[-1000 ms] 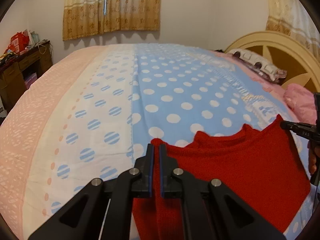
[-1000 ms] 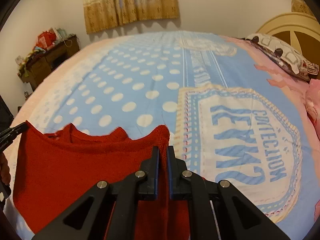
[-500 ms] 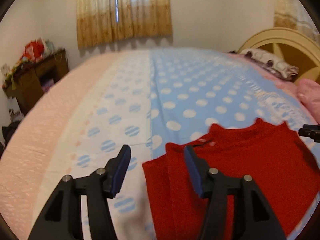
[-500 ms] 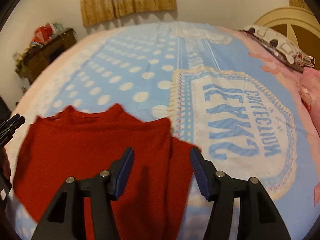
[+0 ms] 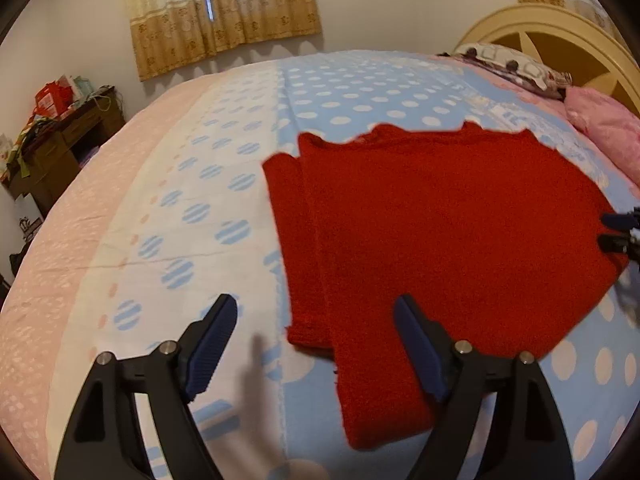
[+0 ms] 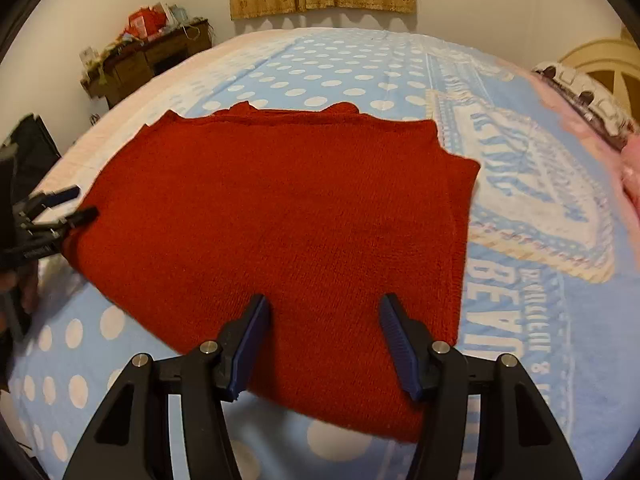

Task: Fold small clothes

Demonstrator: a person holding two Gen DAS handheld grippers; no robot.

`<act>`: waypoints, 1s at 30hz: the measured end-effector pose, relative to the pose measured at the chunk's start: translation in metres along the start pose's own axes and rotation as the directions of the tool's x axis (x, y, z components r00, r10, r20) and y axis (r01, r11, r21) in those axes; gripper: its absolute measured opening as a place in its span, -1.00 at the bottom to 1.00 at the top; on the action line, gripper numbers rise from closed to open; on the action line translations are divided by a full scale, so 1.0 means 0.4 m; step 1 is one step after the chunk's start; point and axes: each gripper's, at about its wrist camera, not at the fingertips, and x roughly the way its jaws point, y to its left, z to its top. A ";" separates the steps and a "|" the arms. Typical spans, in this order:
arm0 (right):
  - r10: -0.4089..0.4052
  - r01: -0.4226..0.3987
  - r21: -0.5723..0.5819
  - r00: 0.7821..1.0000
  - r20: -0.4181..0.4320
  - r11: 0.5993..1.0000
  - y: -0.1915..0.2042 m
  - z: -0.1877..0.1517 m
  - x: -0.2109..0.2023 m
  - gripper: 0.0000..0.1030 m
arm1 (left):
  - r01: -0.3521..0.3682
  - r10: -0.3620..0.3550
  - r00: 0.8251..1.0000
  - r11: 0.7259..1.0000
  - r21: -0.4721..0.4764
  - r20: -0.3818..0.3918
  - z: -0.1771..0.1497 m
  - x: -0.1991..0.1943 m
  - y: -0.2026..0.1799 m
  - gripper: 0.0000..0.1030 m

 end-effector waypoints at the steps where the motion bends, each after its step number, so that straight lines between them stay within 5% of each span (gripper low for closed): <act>1: 0.006 -0.006 0.012 1.000 0.021 1.000 0.003 0.002 -0.015 0.14 | 0.007 -0.007 1.000 1.000 -0.006 0.011 -0.001 -0.011 0.001 0.63; 4: -0.004 0.004 0.006 0.999 0.035 1.000 0.011 -0.002 -0.039 0.15 | -0.003 0.003 1.000 1.000 0.012 0.003 -0.017 -0.021 -0.003 0.67; 6: -0.029 0.029 0.010 0.998 -0.049 1.000 -0.003 -0.022 0.009 0.15 | 0.001 -0.001 1.000 1.000 -0.006 -0.020 -0.032 -0.008 0.008 0.75; 13: -0.066 0.066 -0.004 0.997 -0.027 0.998 0.026 -0.008 -0.035 0.16 | 0.043 -0.046 0.999 0.995 -0.095 -0.027 -0.046 -0.022 0.049 0.83; 22: 0.029 -0.031 -0.270 1.000 -0.010 0.962 0.302 0.020 -0.055 0.24 | 0.003 -0.010 0.999 0.978 -0.209 -0.032 -0.080 -0.042 0.153 0.91; 30: 0.049 -0.030 -0.511 0.998 0.025 0.859 0.544 0.001 -0.016 0.25 | -0.037 0.028 0.999 0.971 -0.238 -0.042 -0.099 -0.052 0.217 0.91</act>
